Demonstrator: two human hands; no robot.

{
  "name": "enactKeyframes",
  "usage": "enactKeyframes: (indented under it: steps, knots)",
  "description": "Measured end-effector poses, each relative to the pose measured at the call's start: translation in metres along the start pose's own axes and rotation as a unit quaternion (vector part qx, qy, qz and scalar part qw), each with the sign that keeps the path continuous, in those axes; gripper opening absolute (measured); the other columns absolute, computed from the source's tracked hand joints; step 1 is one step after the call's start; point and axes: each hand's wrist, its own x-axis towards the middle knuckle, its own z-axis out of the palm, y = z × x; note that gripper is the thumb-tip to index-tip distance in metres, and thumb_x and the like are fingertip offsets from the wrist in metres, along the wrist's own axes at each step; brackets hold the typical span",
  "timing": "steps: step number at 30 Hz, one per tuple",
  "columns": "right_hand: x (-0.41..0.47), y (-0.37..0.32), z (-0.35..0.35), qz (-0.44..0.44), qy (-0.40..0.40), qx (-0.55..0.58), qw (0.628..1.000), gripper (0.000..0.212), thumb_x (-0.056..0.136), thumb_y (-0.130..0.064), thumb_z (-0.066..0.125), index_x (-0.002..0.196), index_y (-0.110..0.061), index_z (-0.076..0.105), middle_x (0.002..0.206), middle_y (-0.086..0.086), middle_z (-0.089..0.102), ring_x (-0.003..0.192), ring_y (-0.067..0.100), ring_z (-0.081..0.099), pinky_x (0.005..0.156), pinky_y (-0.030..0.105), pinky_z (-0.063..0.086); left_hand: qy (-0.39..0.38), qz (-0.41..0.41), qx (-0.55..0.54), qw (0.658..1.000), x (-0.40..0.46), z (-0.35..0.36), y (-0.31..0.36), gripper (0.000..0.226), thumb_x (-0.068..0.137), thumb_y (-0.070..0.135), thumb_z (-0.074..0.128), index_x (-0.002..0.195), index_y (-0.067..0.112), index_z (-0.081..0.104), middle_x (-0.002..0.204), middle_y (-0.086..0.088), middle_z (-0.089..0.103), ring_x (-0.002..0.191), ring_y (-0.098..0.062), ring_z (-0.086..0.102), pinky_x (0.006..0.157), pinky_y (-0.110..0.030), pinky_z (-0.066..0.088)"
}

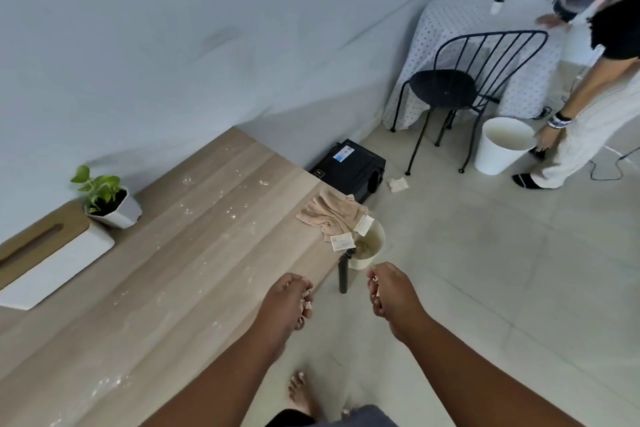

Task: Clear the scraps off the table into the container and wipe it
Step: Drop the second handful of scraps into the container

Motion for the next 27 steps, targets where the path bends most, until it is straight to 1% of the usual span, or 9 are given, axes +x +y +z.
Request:
enactKeyframes:
  steps: [3,5,11,15,17,19,22,25,27]
  knots:
    - [0.006,-0.004,-0.006,-0.001,0.006,0.007,1.000,0.013,0.083,-0.011,0.048,0.079,-0.017,0.059,0.057,-0.003,0.049,0.043,0.011,0.034,0.046,0.020,0.025,-0.015,-0.004,0.006,1.000,0.016,0.012,0.005,0.014,0.093,0.018,0.055,0.084,0.018,0.066,0.068,-0.002,0.063,0.049,-0.015,0.054,0.043,-0.022,0.031]
    - [0.011,-0.010,-0.010,-0.002,0.010,0.003,1.000,0.011,0.083,-0.012,0.050,0.081,-0.017,0.060,0.058,-0.003,0.049,0.044,0.011,0.034,0.046,0.020,0.025,-0.025,-0.010,0.008,1.000,0.030,0.023,0.009,0.015,0.094,0.017,0.055,0.084,0.018,0.065,0.065,0.000,0.062,0.049,-0.015,0.054,0.044,-0.020,0.030]
    - [0.032,-0.041,-0.019,-0.008,0.024,-0.041,0.999,0.014,0.087,-0.016,0.050,0.084,-0.016,0.064,0.065,0.001,0.054,0.049,0.013,0.039,0.046,0.022,0.030,-0.065,-0.016,0.003,0.998,0.074,0.048,0.033,0.011,0.095,0.015,0.052,0.091,0.014,0.063,0.060,0.001,0.060,0.046,-0.012,0.050,0.043,-0.021,0.028]
    - [0.054,-0.075,-0.010,-0.014,0.040,-0.018,0.999,0.011,0.085,-0.017,0.052,0.087,-0.016,0.063,0.064,0.000,0.053,0.048,0.013,0.038,0.045,0.022,0.029,-0.086,-0.030,-0.021,0.996,0.109,0.056,0.063,0.010,0.095,0.015,0.053,0.088,0.016,0.060,0.061,0.001,0.061,0.043,-0.010,0.050,0.038,-0.020,0.030]
    - [0.062,-0.088,-0.003,-0.010,0.045,-0.002,0.999,0.011,0.085,-0.017,0.052,0.087,-0.018,0.063,0.063,-0.002,0.052,0.046,0.012,0.038,0.045,0.021,0.028,-0.091,-0.039,-0.033,0.995,0.124,0.059,0.076,0.010,0.094,0.015,0.054,0.087,0.018,0.060,0.065,0.001,0.061,0.046,-0.011,0.050,0.039,-0.019,0.030]
    - [0.069,-0.097,0.005,-0.013,0.044,-0.008,0.999,0.011,0.085,-0.018,0.052,0.086,-0.018,0.063,0.064,-0.002,0.053,0.046,0.012,0.038,0.045,0.022,0.029,-0.100,-0.042,-0.032,0.994,0.139,0.062,0.083,0.008,0.094,0.016,0.054,0.090,0.018,0.061,0.066,0.002,0.059,0.049,-0.011,0.050,0.040,-0.020,0.030]
    - [0.076,-0.106,0.016,-0.022,0.037,-0.018,0.999,0.013,0.086,-0.018,0.051,0.088,-0.017,0.064,0.065,-0.001,0.055,0.046,0.012,0.040,0.046,0.023,0.030,-0.106,-0.039,-0.024,0.993,0.157,0.066,0.090,0.008,0.095,0.018,0.053,0.095,0.017,0.061,0.063,0.003,0.060,0.047,-0.010,0.053,0.039,-0.021,0.032]
    - [0.084,-0.112,0.021,-0.012,0.033,-0.017,0.999,0.014,0.088,-0.016,0.050,0.090,-0.016,0.064,0.067,0.000,0.054,0.047,0.012,0.039,0.047,0.023,0.029,-0.112,-0.050,-0.027,0.992,0.171,0.070,0.094,0.007,0.096,0.018,0.054,0.095,0.016,0.061,0.061,0.002,0.060,0.047,-0.011,0.053,0.046,-0.024,0.034]
    - [0.090,-0.118,0.021,-0.011,0.029,-0.017,0.999,0.011,0.087,-0.016,0.052,0.089,-0.016,0.063,0.068,0.001,0.054,0.047,0.012,0.038,0.047,0.023,0.028,-0.112,-0.052,-0.032,0.992,0.177,0.073,0.099,0.007,0.096,0.017,0.054,0.096,0.016,0.061,0.061,0.001,0.060,0.048,-0.013,0.053,0.045,-0.023,0.034]
